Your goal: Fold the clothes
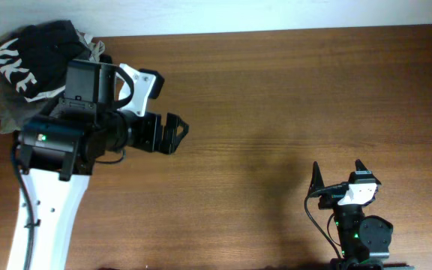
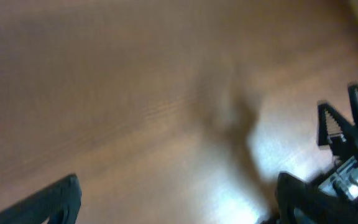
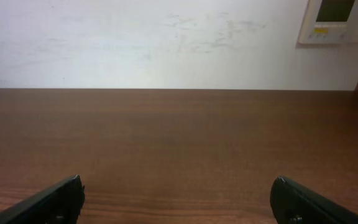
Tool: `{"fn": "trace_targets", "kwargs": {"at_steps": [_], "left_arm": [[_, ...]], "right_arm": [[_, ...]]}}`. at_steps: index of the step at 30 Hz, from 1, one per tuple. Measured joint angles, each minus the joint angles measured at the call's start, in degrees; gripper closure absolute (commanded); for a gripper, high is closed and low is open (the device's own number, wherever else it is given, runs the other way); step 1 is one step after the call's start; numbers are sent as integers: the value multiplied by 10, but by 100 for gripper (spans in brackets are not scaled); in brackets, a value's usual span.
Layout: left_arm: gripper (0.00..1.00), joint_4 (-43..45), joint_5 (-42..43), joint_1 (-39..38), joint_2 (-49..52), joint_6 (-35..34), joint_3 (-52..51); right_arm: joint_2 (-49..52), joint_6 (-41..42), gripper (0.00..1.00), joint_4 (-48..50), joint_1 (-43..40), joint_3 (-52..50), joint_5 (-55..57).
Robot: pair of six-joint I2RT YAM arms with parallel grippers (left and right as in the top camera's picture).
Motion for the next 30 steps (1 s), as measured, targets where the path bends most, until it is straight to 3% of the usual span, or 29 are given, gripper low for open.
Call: {"fn": "trace_targets", "kwargs": {"at_steps": [4,10,14,17,22,30], "left_arm": [[1,144,-9,-7,-49,-2,-125],[1,373,-31,0,-231,-2,-431],[1,466,-41,29,-383,-4,-621],[1,475,-45,49,-501,-4,-710],[1,493,-62,57,-602,-4,-744],[1,563,-160,67,-609,-4,-746]], "right_arm": [[0,0,1,0,0,0,0],[0,0,1,0,0,0,0],[0,0,1,0,0,0,0],[0,0,1,-1,0,0,0],[-1,0,1,-1,0,0,0],[-1,0,1,0,0,0,0]]}}
